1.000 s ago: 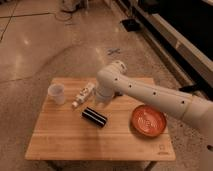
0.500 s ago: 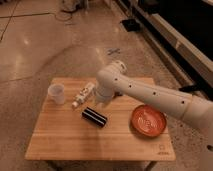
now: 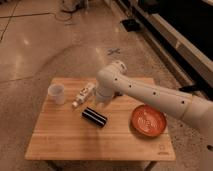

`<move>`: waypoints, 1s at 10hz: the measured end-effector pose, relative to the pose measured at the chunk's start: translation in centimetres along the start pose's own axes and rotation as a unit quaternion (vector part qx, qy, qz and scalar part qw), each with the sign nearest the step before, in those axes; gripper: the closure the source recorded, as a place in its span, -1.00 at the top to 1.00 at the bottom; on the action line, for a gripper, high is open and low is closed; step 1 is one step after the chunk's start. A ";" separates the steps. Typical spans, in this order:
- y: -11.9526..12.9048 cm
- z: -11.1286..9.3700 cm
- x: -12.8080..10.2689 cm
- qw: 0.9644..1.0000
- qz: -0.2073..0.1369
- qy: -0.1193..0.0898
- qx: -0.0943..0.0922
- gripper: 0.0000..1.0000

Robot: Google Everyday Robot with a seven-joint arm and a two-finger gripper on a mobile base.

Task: Place the eraser in the ceramic cup

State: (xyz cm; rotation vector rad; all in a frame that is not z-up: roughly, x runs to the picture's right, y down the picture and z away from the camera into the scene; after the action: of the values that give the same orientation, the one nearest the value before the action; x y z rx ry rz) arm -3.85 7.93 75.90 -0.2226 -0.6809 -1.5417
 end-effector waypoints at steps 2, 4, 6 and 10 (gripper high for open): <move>0.0 0.0 0.0 1.000 0.000 0.000 0.000 -0.15; 0.2 0.0 -0.2 1.000 0.003 -0.006 -0.007 -0.38; 0.3 0.1 -0.4 1.000 0.003 -0.017 -0.018 -0.61; -0.3 1.8 -0.5 0.997 -0.034 -0.053 -0.034 0.05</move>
State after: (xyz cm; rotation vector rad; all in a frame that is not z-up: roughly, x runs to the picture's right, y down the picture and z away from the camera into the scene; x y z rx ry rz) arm -4.53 9.31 77.04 -0.3375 -0.7271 -1.6292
